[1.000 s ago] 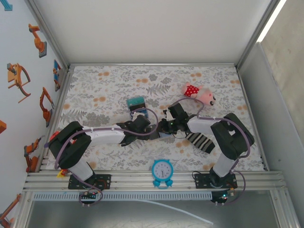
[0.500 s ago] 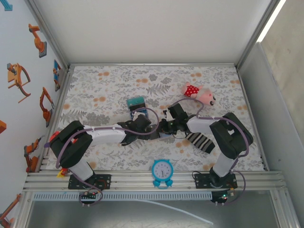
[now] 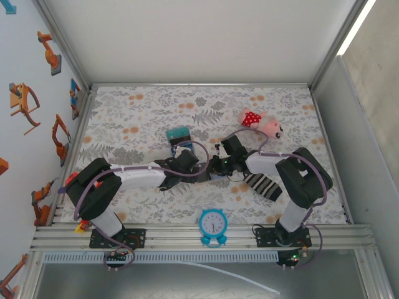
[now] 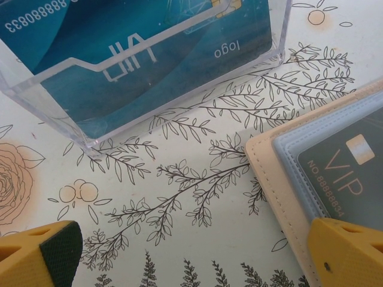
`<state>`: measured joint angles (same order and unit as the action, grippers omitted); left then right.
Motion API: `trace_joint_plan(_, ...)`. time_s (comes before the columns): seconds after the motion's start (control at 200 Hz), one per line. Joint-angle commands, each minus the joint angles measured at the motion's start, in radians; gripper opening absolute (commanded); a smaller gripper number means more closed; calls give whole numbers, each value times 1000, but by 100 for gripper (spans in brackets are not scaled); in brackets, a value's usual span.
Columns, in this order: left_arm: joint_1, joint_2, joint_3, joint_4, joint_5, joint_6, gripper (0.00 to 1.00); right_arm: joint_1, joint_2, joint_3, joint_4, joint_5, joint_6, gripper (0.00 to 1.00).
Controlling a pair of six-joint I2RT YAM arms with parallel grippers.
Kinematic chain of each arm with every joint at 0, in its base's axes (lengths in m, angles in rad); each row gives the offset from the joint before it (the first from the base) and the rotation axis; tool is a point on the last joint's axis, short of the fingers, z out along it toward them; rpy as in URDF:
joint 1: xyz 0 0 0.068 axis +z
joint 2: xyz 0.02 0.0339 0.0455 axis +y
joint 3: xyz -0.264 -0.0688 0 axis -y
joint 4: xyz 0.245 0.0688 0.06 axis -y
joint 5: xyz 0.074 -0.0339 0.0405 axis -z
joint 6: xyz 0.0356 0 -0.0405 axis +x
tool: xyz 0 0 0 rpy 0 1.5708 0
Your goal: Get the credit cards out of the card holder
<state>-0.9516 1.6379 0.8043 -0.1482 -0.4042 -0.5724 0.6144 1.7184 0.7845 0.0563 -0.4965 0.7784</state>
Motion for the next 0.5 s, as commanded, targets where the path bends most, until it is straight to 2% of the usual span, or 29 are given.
trace_joint_plan(0.0,-6,11,20,-28,-17,6,97,-8,-25,-11,-27,26,2,16)
trace_joint_plan(0.496,-6,28,26,-26,-11,4,97,-15,-60,-28,-41,35,-1,16)
